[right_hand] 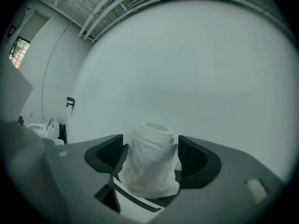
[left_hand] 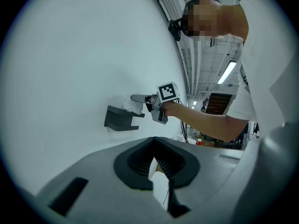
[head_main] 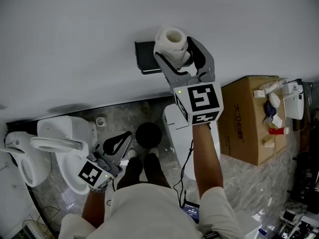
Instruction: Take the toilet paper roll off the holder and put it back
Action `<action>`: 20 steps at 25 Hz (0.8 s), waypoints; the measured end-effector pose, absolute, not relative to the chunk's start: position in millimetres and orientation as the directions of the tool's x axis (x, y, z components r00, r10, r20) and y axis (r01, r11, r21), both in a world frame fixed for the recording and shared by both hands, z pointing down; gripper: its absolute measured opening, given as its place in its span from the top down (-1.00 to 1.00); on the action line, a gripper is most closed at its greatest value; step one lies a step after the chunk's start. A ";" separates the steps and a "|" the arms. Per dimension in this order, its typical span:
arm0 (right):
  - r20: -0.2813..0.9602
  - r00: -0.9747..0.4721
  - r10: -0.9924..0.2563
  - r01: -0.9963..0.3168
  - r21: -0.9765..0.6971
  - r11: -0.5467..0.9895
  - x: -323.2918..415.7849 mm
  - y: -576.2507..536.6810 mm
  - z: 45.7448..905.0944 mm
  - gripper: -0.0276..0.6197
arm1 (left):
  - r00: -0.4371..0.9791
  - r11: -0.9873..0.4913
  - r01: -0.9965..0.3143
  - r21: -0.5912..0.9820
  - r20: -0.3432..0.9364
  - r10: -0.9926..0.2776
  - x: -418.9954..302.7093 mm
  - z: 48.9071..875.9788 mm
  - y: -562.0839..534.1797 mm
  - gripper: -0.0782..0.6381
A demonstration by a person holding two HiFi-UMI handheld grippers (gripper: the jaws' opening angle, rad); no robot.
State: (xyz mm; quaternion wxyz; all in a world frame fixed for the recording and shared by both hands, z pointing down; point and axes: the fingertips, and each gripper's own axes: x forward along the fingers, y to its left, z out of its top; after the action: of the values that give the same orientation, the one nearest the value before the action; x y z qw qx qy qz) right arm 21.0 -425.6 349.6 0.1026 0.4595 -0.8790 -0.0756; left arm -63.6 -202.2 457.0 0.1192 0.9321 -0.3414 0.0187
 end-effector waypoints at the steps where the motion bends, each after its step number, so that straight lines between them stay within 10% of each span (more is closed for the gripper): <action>1: 0.103 -0.557 -0.824 -0.794 0.225 0.564 24.3 -419.3 344.1 -0.21 | 0.768 -0.742 -0.639 0.202 0.114 -0.630 -63.0 454.2 -200.9 0.78; 20: -0.083 -0.527 -0.846 -0.843 0.179 0.508 76.2 -230.4 280.8 0.88 | 0.834 -0.821 -0.551 0.149 0.075 -0.546 -31.2 414.6 -167.8 0.78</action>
State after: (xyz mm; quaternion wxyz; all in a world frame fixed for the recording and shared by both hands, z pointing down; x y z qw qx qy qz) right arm 76.2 -230.4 280.8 0.0074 0.4863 -0.8682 -0.0988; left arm -31.2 -167.8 414.6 0.0826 0.9541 -0.2874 0.0142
